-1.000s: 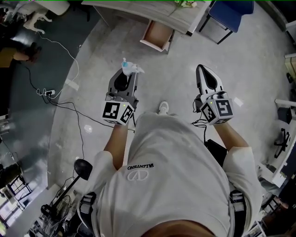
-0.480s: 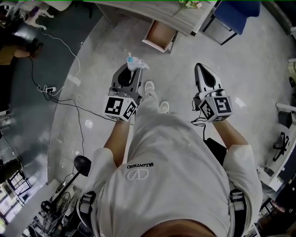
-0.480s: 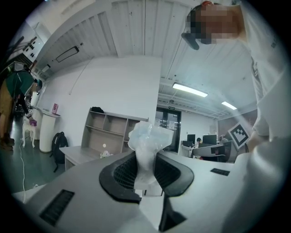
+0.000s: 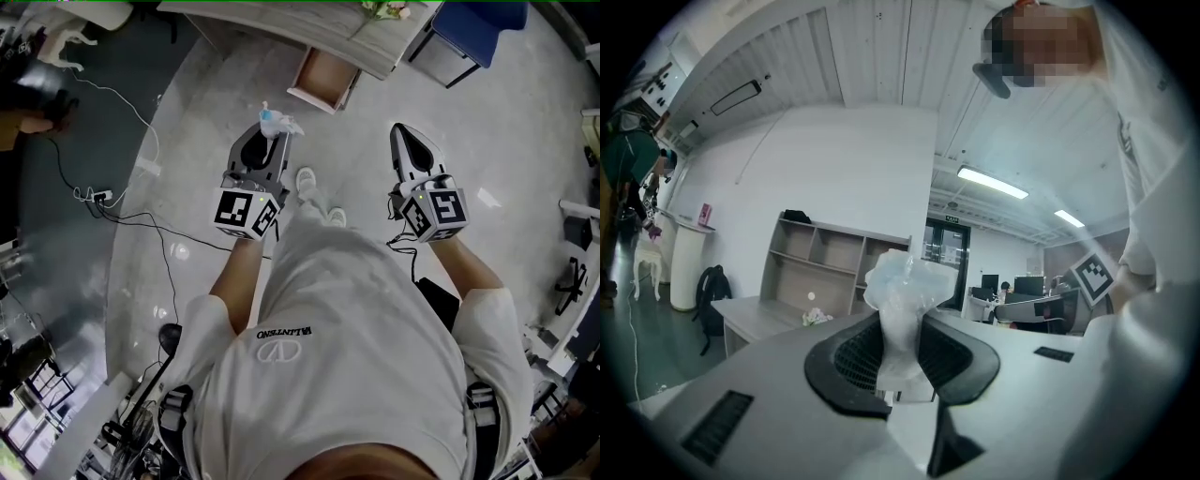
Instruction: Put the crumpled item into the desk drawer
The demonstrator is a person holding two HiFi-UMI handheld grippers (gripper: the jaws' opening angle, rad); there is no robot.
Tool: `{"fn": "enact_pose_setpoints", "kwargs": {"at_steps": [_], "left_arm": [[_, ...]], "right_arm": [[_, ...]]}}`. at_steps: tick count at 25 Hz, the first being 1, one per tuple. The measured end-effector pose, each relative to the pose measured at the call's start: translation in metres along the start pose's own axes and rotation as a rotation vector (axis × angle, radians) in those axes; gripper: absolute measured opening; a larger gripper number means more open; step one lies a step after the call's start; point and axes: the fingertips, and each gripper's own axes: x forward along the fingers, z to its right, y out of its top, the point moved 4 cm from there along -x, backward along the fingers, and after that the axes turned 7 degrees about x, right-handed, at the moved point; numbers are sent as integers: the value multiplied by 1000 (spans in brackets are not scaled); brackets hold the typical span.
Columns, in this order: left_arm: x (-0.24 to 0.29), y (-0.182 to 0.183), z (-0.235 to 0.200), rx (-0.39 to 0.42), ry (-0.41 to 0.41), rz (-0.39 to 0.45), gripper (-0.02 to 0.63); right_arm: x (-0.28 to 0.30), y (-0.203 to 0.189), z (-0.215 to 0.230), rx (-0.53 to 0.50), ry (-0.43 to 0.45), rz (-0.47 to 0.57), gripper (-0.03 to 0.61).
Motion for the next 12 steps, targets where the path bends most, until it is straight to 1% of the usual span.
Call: {"fn": "enact_pose_setpoints", "kwargs": {"at_steps": [6,12], "left_arm": [[35,-9,-32,-11,-50,-23,80],[61,-17,-66,-19,-96,-31,81]], "right_arm": [[47,-1,-2,3,-20,-24,-2],[90,0,-10,6,-38,-23,-2]]}}
